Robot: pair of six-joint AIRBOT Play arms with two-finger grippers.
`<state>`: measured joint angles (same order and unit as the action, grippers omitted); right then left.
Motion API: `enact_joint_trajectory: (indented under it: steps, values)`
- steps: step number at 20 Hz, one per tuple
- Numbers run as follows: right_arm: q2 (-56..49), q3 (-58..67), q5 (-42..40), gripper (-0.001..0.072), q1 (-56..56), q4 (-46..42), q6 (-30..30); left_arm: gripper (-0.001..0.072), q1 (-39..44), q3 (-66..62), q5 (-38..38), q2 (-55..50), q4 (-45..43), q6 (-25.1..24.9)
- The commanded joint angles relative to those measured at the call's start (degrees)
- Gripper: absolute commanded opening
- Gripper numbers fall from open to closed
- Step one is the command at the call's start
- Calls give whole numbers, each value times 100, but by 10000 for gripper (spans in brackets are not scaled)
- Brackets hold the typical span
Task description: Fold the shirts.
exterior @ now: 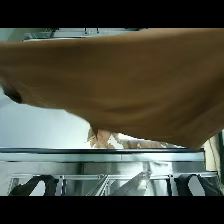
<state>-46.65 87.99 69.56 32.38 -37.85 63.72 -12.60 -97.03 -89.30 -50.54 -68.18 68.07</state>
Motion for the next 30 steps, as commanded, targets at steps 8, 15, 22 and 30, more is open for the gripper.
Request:
enact_joint_trajectory:
  steps: [8,15,22,30]
  values:
    - [-4706,-1309,-2796,19,-1635,595,-964,26,-238,-1165,535,-5748,994,-691]
    - [-4804,-1102,-1910,406,-1158,938,-1504,278,-841,-1998,17,-6714,1182,-15]
    - [-4734,-2312,446,355,-973,-756,-625,709,-1628,295,-708,-5283,1414,-96]
    - [-4760,-3720,391,356,-1231,-695,-691,708,-1775,2544,-142,-4605,1419,-271]
